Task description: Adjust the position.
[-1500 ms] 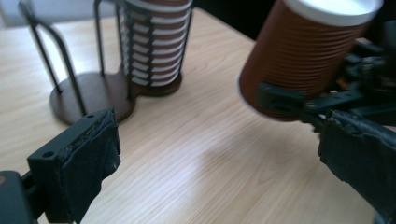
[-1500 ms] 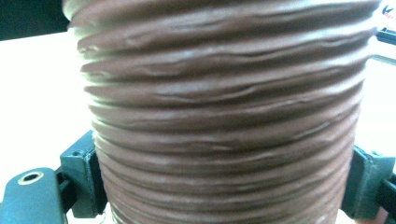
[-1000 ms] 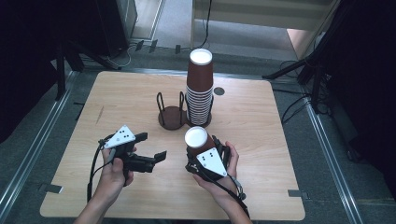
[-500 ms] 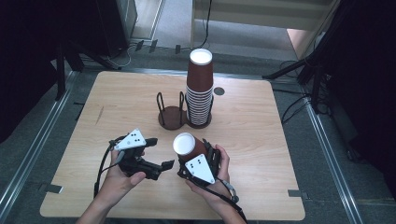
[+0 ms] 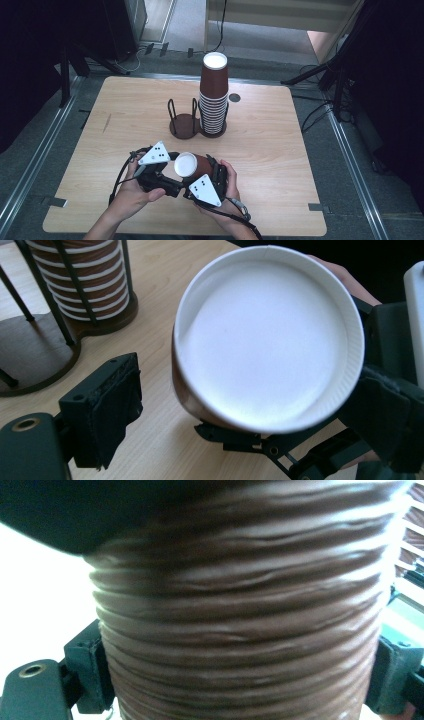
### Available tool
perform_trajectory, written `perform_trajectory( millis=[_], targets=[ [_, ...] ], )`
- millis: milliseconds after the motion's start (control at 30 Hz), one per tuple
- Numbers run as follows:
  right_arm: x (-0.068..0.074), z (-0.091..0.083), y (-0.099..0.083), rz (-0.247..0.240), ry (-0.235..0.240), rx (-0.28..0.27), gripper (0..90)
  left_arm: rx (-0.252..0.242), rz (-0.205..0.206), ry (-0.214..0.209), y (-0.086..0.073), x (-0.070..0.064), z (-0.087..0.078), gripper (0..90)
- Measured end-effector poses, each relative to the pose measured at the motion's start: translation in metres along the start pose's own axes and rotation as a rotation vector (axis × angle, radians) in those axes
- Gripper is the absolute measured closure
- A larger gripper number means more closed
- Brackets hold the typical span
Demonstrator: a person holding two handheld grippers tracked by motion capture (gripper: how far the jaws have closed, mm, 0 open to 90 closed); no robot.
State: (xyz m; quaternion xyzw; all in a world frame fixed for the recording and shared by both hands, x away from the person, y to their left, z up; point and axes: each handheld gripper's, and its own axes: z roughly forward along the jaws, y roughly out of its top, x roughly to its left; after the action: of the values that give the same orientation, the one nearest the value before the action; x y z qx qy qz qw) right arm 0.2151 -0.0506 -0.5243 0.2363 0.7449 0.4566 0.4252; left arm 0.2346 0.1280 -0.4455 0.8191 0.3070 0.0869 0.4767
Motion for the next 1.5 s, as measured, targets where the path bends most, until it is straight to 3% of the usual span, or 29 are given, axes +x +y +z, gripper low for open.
perform_trajectory(
  millis=[233,333,500,633,800,1100,1333,1500],
  targets=[
    [0.006,-0.003,-0.002,-0.055,0.063,-0.029,10.9,0.034,0.024,-0.017,0.001,-0.004,0.005,15.6],
    [0.008,-0.003,-0.002,-0.083,0.057,-0.028,10.2,0.039,0.034,-0.009,0.000,-0.004,0.006,18.4],
    [0.007,-0.002,-0.002,-0.066,0.066,-0.042,8.4,0.023,0.008,-0.035,-0.001,0.000,0.002,20.6],
    [0.007,-0.005,0.000,-0.093,0.064,-0.050,7.0,-0.001,-0.013,-0.070,-0.002,0.006,-0.001,21.1],
    [0.000,-0.010,0.001,-0.069,0.076,-0.083,2.7,-0.035,-0.003,0.005,-0.003,0.009,-0.004,21.5],
    [-0.013,-0.012,0.004,-0.024,0.055,-0.092,2.4,-0.147,-0.056,0.072,-0.010,0.023,-0.011,21.4],
    [-0.017,-0.014,0.005,-0.004,0.035,-0.087,4.1,-0.275,-0.073,0.131,-0.014,0.029,-0.022,21.2],
    [-0.020,-0.015,0.007,0.036,0.038,-0.072,4.8,-0.363,-0.055,0.189,-0.017,0.031,-0.026,21.0]
  ],
)
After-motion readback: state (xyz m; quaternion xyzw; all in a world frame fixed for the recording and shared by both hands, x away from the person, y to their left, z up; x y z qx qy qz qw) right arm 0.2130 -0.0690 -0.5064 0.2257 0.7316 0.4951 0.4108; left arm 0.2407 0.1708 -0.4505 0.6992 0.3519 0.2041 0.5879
